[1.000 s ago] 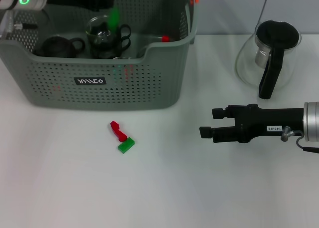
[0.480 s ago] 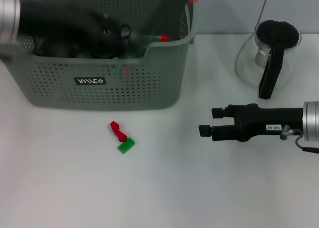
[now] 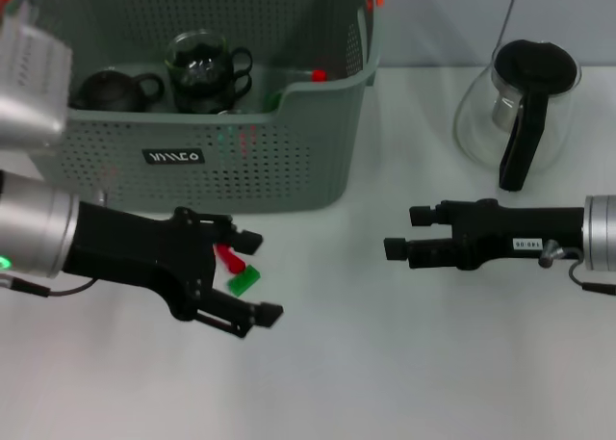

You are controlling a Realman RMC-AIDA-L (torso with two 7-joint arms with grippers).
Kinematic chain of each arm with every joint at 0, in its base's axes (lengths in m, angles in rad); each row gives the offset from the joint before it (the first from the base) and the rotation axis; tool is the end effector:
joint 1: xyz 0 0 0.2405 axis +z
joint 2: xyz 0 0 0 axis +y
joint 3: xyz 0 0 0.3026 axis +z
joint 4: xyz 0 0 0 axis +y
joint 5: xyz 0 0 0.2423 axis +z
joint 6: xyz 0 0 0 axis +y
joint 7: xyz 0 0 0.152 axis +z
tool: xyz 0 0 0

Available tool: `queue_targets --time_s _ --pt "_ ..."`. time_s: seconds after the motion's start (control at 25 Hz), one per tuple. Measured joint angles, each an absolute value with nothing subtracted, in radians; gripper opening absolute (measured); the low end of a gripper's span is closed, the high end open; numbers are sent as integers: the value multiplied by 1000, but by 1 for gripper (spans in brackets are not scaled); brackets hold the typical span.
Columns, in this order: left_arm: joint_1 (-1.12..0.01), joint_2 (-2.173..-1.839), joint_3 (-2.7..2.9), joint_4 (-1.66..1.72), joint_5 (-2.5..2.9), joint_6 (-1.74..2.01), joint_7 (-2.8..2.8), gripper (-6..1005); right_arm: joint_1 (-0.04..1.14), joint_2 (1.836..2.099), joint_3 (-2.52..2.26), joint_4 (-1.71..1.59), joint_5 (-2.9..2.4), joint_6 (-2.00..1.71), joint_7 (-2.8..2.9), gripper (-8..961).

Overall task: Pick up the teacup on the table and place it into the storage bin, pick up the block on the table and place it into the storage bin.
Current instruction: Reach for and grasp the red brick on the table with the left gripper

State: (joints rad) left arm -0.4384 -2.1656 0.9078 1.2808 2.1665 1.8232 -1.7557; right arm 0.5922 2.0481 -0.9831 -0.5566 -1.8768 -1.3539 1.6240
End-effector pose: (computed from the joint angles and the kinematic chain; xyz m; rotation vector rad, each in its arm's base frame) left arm -0.2457 0.3479 0.0021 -3.0011 -0.4984 -0.3088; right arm 0.2966 0.4018 -0.0684 -2.7573 0.9240 0.5701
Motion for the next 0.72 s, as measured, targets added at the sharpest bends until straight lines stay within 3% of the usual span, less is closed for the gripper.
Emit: queue_targets --time_s 0.72 --pt "-475 -2166 962 1056 2340 1482 -1724 951 591 2054 -983 -557 -1873 -1342 1625 884"
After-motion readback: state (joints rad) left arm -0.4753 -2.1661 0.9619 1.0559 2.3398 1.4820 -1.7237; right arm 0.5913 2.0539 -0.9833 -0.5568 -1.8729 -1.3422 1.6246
